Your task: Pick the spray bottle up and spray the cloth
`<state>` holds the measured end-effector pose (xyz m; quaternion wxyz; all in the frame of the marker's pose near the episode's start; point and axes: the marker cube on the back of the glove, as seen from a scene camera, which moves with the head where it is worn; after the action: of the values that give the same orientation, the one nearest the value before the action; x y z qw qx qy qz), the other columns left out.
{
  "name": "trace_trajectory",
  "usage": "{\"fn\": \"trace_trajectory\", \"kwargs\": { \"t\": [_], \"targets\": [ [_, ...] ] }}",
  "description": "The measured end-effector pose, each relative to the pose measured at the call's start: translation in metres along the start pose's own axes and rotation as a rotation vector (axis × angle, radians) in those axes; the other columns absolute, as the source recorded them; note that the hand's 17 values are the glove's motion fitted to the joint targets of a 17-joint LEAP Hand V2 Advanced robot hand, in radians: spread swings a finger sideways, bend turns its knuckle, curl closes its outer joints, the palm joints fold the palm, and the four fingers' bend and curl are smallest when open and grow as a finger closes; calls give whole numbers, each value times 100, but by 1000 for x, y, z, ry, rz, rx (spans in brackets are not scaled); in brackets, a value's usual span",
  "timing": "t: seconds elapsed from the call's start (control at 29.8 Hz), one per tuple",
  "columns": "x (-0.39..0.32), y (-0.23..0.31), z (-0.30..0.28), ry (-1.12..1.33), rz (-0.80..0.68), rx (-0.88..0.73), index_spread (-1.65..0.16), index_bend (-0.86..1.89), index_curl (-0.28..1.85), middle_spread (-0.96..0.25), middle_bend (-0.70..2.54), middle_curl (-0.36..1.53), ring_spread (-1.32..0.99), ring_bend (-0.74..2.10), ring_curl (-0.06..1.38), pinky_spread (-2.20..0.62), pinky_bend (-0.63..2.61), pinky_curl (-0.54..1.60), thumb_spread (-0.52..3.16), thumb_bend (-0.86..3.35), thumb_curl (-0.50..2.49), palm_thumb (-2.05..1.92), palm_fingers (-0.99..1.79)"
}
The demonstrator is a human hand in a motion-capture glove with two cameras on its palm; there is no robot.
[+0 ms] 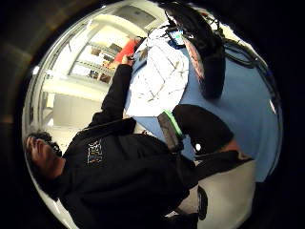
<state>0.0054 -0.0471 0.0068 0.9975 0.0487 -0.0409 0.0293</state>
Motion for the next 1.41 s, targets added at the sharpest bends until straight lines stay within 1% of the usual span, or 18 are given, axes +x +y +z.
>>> {"fn": "trace_trajectory", "kwargs": {
  "t": [0.17,0.4,0.54,0.64,0.81,0.87,0.97,1.11,1.21,1.31,1.41],
  "targets": [
    [16,-8,-8,-89,-28,-14,-28,12,17,0,31,23,1,44,21,19,31,23,110,19,20,52,33],
    [17,-47,-14,-298,-23,63,-28,11,18,-1,32,26,-1,50,25,20,30,25,111,17,24,60,40],
    [16,-67,-16,-487,-45,72,-28,10,17,-1,37,29,-2,53,27,21,30,26,110,15,25,62,51],
    [13,-84,-14,-663,-69,74,-28,9,17,-1,38,31,-4,53,27,19,36,28,110,15,27,67,62],
    [-4,-128,-6,-866,-68,190,-26,22,23,-2,40,33,-6,51,29,16,30,28,109,15,30,73,83],
    [-5,-129,-7,-926,-69,195,-25,22,25,-3,41,34,-7,50,29,14,27,28,107,16,32,78,91],
    [-4,-117,-13,-1045,-63,163,-24,20,27,-4,41,35,-9,50,31,12,25,28,105,15,35,82,99],
    [-20,-137,-8,-1207,-45,227,-23,18,30,-5,37,36,-11,48,32,7,27,30,95,16,40,92,107],
    [-25,-142,-4,-1222,-22,265,-23,19,33,-6,35,37,-12,45,33,4,28,32,87,15,43,97,109],
    [-21,-131,-3,-1173,6,294,-24,21,35,-8,41,40,-15,49,36,-9,31,34,76,11,46,96,132],
    [-18,-118,-4,-1105,19,311,-25,25,39,-11,48,44,-17,54,39,-16,31,36,68,7,49,95,141]
  ]
}}
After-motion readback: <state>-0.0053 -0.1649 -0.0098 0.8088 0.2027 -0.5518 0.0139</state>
